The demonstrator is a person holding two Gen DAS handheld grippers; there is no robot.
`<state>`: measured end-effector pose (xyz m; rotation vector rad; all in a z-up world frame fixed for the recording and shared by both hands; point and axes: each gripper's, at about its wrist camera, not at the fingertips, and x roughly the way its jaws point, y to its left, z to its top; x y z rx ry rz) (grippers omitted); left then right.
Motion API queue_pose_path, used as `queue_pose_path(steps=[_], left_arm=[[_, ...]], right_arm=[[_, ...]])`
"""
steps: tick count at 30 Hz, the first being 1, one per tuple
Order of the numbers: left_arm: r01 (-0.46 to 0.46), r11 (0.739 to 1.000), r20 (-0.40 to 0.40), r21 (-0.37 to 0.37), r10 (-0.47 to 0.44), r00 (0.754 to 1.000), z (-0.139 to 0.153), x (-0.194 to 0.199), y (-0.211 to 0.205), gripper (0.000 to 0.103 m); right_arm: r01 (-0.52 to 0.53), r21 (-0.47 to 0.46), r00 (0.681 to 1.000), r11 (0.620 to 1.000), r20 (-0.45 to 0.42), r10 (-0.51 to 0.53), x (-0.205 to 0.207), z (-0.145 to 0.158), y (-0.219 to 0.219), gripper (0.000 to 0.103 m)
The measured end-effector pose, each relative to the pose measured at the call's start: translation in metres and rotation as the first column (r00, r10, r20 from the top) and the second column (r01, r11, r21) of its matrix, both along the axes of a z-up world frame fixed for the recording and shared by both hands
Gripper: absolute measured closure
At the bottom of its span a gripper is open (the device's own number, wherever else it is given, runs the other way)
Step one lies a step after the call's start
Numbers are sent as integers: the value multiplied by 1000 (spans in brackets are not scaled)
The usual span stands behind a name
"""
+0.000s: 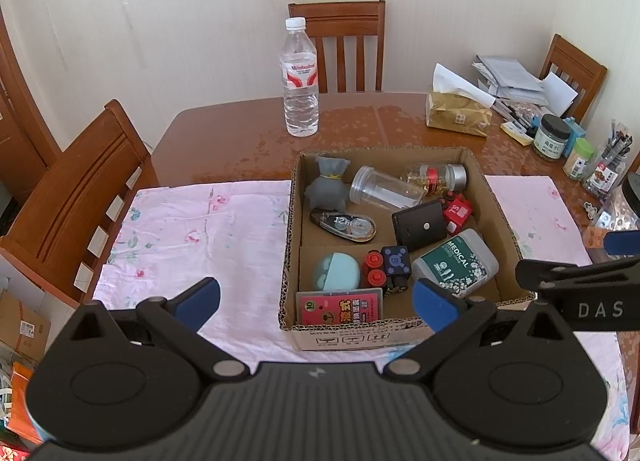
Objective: Organize rigid objects
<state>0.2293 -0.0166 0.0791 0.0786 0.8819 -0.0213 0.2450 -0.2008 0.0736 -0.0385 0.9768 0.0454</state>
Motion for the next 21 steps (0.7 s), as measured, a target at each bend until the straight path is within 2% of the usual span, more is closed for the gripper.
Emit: queue_pose_path(steps=[21], left_arm=[[-13, 1000, 2, 4, 13, 1000, 2, -2, 0, 1]], right_arm=[[-1, 1, 1000, 1000, 6, 1, -1, 3, 0, 0]])
